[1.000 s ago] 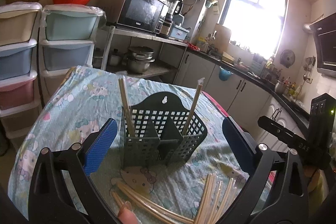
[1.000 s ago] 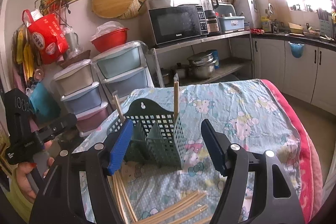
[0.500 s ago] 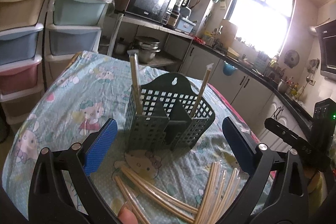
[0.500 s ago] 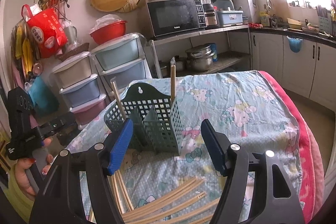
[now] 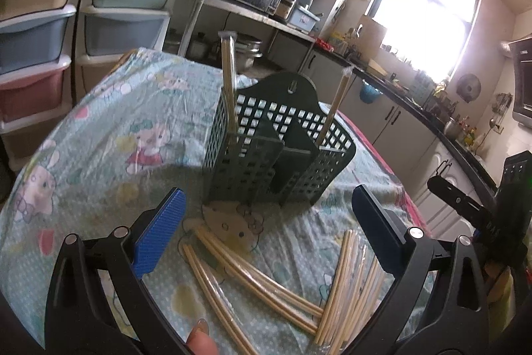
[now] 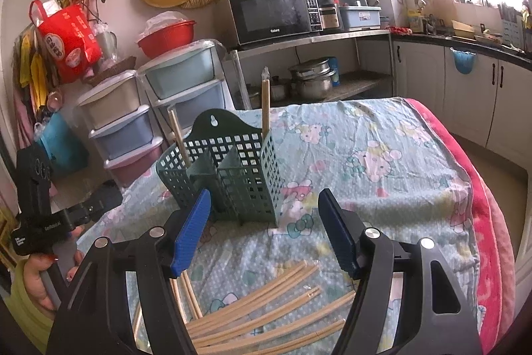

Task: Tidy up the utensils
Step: 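Lower the left tool and grasp a chopstick while the right tool grasps another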

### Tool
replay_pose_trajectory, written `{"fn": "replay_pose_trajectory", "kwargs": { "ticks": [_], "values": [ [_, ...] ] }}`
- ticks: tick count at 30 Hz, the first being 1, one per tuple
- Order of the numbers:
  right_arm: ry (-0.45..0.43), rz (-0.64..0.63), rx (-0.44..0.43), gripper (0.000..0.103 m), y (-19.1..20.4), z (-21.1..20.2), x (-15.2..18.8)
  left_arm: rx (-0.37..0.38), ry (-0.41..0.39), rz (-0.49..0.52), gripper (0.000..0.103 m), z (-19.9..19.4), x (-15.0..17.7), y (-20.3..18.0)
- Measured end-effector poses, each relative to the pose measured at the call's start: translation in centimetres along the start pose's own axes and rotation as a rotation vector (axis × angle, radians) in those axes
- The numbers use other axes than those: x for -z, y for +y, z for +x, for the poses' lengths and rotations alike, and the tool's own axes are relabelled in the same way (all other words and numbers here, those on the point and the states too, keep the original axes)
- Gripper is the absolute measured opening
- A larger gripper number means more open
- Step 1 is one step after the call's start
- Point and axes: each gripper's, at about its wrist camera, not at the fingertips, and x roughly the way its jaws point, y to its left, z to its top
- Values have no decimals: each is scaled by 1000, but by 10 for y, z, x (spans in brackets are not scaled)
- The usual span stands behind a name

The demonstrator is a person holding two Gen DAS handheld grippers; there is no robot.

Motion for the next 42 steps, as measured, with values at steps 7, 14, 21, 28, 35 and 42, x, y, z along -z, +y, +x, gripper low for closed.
{"fn": "replay_pose_trajectory", "kwargs": {
  "ticks": [7,14,21,28,35,42],
  "values": [
    [35,9,17,65,-7,6,12,-10,42,10,92,8,13,0],
    [81,28,40,65,-18,15,24,-18,95,27,92,18,28,-4],
    [130,41,54,65,-27,23,37,-19,168,12,92,31,44,-1],
    [144,49,48,65,-32,28,39,19,238,-49,72,42,52,7],
    [173,53,64,56,-36,35,40,14,302,-115,63,57,55,18],
    [258,100,68,43,-51,53,48,11,314,-169,61,69,52,31]
  ]
}}
